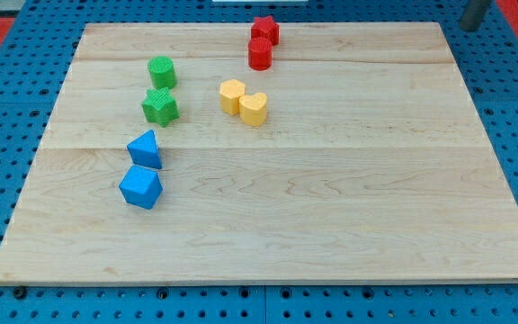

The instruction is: Separate yellow heart and the yellow hexagon

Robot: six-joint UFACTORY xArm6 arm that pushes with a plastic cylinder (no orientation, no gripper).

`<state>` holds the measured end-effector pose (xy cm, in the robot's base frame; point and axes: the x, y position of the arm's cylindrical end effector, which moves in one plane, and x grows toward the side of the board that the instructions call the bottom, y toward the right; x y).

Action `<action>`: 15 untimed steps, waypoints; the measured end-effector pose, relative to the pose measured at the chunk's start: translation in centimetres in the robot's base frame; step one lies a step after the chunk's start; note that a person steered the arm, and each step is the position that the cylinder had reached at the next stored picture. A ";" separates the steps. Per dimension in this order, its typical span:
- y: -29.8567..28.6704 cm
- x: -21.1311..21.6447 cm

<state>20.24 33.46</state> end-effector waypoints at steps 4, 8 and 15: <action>-18.0 10.9; -30.4 11.0; -34.3 20.6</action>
<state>40.84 -0.84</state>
